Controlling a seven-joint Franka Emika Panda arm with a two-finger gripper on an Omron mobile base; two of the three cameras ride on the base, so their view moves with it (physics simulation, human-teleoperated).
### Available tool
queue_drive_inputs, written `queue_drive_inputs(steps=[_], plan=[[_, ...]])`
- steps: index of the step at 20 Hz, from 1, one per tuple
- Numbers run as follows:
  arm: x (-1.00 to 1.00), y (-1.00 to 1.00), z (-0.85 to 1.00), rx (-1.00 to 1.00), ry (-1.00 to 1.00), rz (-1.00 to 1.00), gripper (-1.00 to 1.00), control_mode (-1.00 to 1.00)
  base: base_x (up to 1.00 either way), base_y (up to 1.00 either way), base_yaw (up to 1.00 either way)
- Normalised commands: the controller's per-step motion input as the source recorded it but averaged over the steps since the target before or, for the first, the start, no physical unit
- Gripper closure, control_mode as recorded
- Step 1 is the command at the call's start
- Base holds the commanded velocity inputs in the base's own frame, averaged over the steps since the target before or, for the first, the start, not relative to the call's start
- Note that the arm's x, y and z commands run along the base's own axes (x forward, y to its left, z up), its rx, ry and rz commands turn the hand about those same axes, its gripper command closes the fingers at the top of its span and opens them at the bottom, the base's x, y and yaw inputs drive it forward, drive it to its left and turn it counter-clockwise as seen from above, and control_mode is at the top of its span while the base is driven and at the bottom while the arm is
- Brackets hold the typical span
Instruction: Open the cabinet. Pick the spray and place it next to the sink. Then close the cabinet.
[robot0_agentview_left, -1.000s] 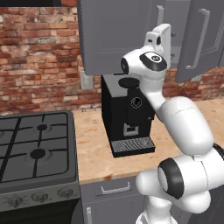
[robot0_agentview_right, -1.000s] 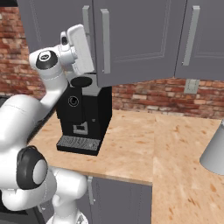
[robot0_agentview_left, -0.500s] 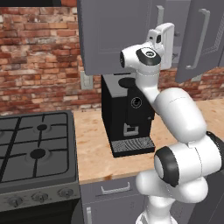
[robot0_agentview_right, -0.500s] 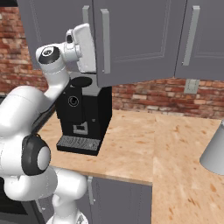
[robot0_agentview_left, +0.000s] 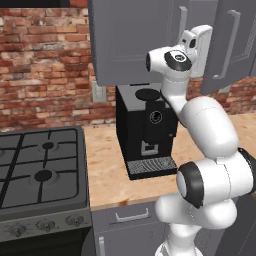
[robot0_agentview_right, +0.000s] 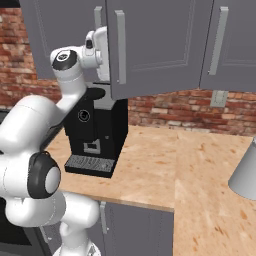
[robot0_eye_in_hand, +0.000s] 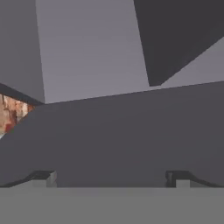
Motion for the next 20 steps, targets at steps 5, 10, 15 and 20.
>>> queue_drive_inputs(steps=[5,10,15,20], plan=[[-0.38,-0.5,0.0,0.07,-0.09,-0.02,-1.0,-1.0,0.0,0.0,0.0],[-0.39,-0.59,0.0,0.07,-0.09,-0.01,-1.0,-1.0,0.0,0.0,0.0],[-0.15,-0.73,-0.02,0.02,-0.05,0.0,-1.0,-1.0,0.0,0.0,0.0],[0.0,-0.82,-0.12,0.0,-0.04,0.0,-1.0,-1.0,0.0,0.0,0.0]])
